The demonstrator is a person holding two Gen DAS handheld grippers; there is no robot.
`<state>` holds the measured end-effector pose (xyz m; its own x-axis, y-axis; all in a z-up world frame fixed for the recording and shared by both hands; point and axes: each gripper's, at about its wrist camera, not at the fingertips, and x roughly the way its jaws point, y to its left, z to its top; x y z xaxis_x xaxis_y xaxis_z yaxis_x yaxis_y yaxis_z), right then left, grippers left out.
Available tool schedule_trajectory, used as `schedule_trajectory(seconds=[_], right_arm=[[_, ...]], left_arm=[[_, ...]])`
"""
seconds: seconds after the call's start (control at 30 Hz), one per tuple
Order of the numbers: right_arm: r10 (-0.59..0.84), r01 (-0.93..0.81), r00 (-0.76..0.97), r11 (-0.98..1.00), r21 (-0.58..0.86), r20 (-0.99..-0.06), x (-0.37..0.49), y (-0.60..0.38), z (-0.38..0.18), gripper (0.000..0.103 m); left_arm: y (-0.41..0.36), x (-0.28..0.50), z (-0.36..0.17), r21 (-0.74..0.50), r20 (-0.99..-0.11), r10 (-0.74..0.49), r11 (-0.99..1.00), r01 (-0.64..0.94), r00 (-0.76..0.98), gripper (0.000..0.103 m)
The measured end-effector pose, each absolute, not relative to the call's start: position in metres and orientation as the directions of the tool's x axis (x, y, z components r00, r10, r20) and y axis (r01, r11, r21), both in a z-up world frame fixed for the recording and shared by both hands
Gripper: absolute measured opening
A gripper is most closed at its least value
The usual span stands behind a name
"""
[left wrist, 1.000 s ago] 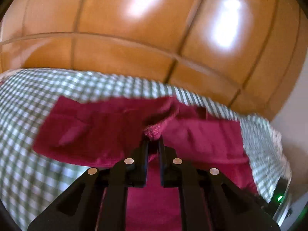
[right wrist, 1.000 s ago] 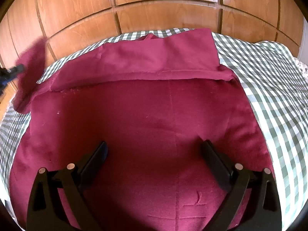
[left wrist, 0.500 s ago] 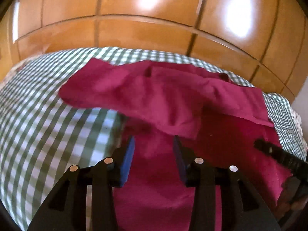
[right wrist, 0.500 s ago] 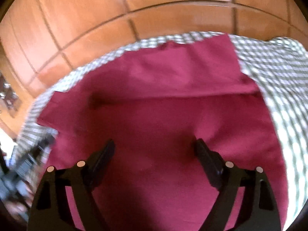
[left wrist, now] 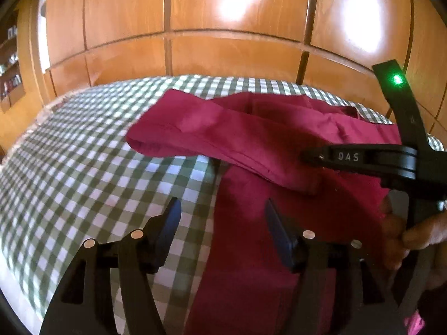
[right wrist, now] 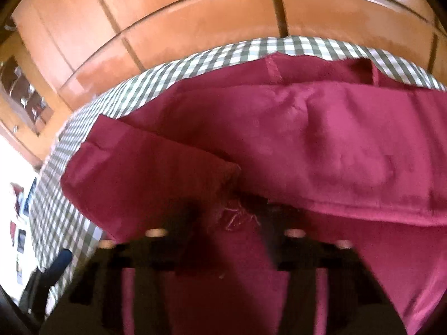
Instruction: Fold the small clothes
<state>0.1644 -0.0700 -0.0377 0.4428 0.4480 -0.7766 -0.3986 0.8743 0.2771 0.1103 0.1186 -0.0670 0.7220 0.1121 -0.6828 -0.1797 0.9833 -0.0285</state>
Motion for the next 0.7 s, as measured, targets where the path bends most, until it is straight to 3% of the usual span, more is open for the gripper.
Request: schedule_trajectory(seconds=[0.3,0.63,0.7], right_arm=[[0.437,-0.426,0.563,0.881,0.207,-0.702,0.154,-0.085,0.011,0.003],[0.333,-0.307,0.688,0.939,0.157,-0.644,0.163,-0.165,0.053,0.003],[0.301,-0.269,0.702,0.951,0.151,-0.646,0.168,-0.183,0.056,0.003]], left_arm=[[0.111,0.110,-0.067,-0.003,-0.689,0.119,0.986,-0.167,0.715,0.061],[0.098,0.116,-0.069,0.033,-0.703,0.124,0.989,-0.142,0.700,0.061],[0.097,0.119,-0.069,0.036,-0.707,0.125,0.989,-0.142,0.696,0.069]])
